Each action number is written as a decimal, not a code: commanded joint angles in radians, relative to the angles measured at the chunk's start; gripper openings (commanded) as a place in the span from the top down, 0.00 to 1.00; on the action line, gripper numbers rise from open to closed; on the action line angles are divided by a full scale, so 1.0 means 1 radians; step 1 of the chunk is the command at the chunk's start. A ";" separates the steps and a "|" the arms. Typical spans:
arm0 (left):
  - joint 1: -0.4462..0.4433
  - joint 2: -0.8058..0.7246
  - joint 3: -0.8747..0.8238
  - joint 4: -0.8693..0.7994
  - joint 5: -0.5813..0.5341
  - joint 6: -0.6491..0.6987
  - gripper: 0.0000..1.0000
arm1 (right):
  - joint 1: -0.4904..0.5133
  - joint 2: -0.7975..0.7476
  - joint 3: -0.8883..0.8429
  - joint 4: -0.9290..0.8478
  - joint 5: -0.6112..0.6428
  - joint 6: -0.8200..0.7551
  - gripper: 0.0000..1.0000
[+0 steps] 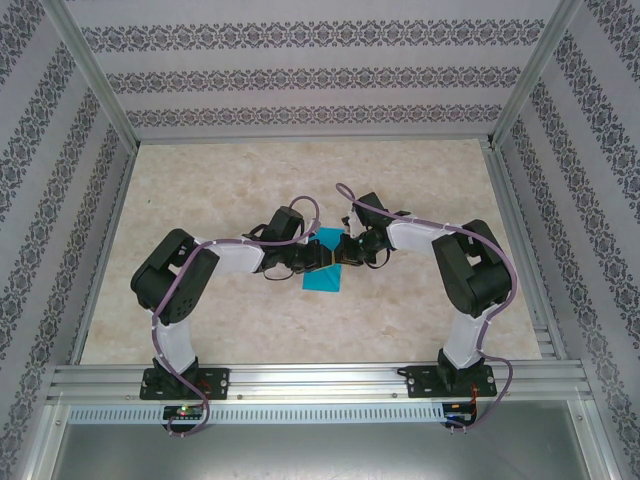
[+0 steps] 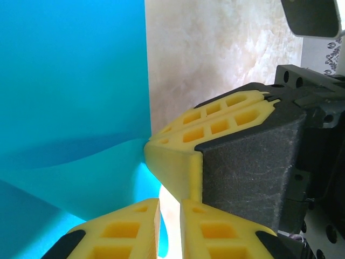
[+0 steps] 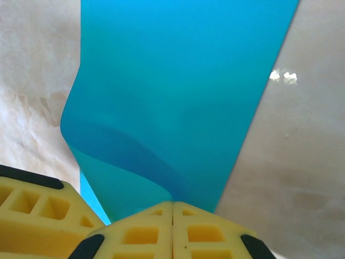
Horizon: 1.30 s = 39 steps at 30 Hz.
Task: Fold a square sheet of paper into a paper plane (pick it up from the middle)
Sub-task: Fold the triangle a second time at the center of the table.
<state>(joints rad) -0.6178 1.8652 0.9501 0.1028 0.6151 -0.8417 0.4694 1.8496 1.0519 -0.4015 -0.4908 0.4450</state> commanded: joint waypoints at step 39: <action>-0.011 0.002 -0.004 0.000 -0.038 0.021 0.85 | -0.002 0.024 0.025 -0.006 -0.008 -0.014 0.90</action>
<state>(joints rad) -0.6182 1.8690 0.9470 0.0807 0.5781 -0.8238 0.4694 1.8790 1.0817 -0.4187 -0.4911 0.4423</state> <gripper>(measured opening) 0.151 0.102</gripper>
